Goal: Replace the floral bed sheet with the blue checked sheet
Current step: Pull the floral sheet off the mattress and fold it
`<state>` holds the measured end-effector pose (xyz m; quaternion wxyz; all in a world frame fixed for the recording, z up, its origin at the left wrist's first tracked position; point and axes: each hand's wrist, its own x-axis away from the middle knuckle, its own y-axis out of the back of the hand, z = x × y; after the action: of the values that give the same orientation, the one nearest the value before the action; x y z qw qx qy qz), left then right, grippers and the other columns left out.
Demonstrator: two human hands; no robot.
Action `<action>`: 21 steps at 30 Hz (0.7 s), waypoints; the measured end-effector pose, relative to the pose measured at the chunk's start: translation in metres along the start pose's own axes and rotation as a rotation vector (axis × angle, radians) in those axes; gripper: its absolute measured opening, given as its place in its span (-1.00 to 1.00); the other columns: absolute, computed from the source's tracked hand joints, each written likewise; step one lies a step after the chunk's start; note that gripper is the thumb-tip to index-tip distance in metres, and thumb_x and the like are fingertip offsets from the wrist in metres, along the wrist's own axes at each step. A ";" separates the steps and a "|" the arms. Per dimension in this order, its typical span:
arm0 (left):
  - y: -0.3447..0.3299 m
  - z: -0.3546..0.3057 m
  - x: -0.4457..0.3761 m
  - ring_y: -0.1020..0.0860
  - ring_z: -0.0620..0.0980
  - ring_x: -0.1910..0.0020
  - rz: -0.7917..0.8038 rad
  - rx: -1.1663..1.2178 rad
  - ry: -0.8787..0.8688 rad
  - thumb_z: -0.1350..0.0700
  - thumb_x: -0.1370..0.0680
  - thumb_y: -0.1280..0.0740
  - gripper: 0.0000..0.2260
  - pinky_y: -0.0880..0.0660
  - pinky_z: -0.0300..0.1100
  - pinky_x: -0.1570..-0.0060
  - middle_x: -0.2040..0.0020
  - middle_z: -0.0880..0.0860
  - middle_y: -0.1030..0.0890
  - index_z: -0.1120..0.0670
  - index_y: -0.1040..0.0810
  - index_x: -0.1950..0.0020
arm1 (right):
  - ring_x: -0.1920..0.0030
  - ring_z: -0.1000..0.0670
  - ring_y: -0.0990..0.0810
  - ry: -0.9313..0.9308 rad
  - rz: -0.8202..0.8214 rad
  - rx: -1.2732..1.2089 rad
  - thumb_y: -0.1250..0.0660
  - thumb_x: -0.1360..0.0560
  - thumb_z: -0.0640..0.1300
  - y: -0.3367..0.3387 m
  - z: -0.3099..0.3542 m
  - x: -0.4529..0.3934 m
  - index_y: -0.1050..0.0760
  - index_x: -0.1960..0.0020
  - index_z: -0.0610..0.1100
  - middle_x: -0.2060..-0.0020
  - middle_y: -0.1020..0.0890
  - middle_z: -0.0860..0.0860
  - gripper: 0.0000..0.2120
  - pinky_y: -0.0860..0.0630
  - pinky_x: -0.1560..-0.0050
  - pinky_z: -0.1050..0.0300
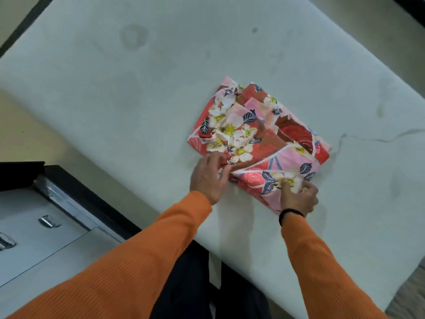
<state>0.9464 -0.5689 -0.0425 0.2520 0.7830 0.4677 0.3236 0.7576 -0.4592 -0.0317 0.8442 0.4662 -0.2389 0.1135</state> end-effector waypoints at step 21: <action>-0.021 -0.012 0.011 -0.56 0.04 -0.21 0.345 0.435 0.404 -0.36 -0.47 -0.19 -0.37 -0.52 -0.03 -0.25 -0.25 0.10 -0.61 0.09 -0.54 -0.30 | 0.01 0.14 -0.66 0.410 0.407 -0.159 -0.51 -0.45 -0.12 -0.071 0.110 0.121 -0.35 -0.39 -0.01 -0.02 -0.65 0.14 -0.42 -0.60 -0.13 0.15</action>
<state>0.9293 -0.5490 -0.0464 -0.0769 0.8061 0.4267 0.4027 0.8588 -0.5942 0.0277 0.8686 0.3085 -0.1600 0.3533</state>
